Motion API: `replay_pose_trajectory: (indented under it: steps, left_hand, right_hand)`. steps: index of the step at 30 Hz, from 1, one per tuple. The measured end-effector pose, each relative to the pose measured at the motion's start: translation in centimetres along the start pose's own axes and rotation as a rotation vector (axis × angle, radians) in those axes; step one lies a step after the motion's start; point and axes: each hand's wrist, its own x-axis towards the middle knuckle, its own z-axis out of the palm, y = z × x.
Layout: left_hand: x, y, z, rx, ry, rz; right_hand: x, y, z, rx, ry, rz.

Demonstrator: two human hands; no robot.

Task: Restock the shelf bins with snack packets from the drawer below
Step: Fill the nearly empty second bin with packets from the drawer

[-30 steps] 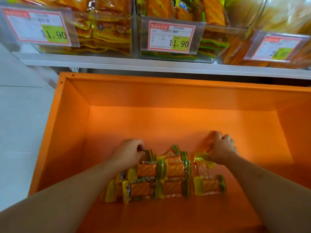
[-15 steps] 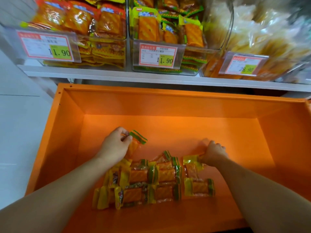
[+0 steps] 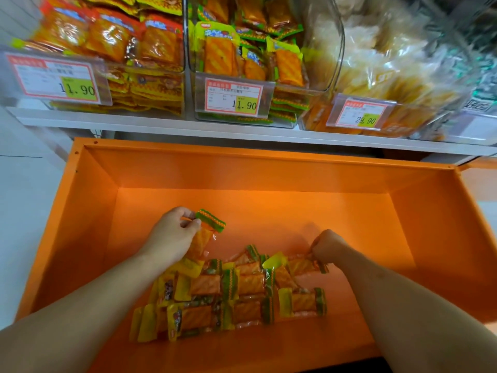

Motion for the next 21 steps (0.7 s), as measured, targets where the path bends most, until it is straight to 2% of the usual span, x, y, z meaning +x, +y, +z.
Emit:
replay_pose_trajectory:
  steps: [7,12,16,21]
  left_hand:
    - [-2.5,4.6,-2.4,-0.019,0.031,0.071]
    - [-5.5,9.7,-6.2,-0.050,0.094,0.147]
    - [-8.7,12.9,-10.4,-0.025,0.137,0.154]
    - [-13.3,14.4,-14.0,-0.224,0.005,0.142]
  right_hand:
    - [-6.0,-3.5,-6.8,0.098,0.031,-0.224]
    - [-15.2,-8.6,-13.2,0.286,0.102,-0.531]
    - [-23.7,-10.1,-15.6,0.454,0.148,-0.758]
    - [-30.6,-9.8,-15.7,0.685,0.132,-0.895]
